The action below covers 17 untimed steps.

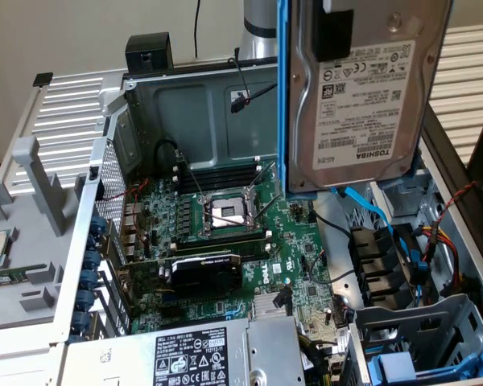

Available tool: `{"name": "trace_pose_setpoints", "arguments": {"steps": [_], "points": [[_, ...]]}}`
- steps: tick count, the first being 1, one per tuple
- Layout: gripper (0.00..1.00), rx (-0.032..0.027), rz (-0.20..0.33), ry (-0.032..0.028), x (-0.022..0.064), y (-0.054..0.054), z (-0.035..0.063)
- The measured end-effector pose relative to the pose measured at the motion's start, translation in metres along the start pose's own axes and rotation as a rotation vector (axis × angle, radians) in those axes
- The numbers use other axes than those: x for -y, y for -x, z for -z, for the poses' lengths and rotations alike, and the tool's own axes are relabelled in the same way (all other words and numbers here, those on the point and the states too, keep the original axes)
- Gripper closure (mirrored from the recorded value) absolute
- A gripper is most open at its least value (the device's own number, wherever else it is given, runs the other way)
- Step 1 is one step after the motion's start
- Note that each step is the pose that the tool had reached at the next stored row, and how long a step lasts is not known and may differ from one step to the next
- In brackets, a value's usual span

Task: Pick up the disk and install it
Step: 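Pick up the disk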

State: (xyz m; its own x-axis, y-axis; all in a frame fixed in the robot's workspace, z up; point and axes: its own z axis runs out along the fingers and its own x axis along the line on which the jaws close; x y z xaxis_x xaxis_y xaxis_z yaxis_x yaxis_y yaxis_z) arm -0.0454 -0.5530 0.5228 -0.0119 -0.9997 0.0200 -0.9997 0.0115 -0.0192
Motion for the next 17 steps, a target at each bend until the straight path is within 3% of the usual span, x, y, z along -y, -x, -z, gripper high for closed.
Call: {"name": "trace_pose_setpoints", "arguments": {"steps": [4, 11, 17], "points": [[0.63, 0.0, 0.0, 0.0016, 0.0143, -0.009, -0.0005], [0.63, 0.0, 0.0, 0.0037, 0.03, -0.032, -0.0012], [0.63, 0.0001, -0.001, 0.0038, 0.045, -0.038, -0.0023]]}}
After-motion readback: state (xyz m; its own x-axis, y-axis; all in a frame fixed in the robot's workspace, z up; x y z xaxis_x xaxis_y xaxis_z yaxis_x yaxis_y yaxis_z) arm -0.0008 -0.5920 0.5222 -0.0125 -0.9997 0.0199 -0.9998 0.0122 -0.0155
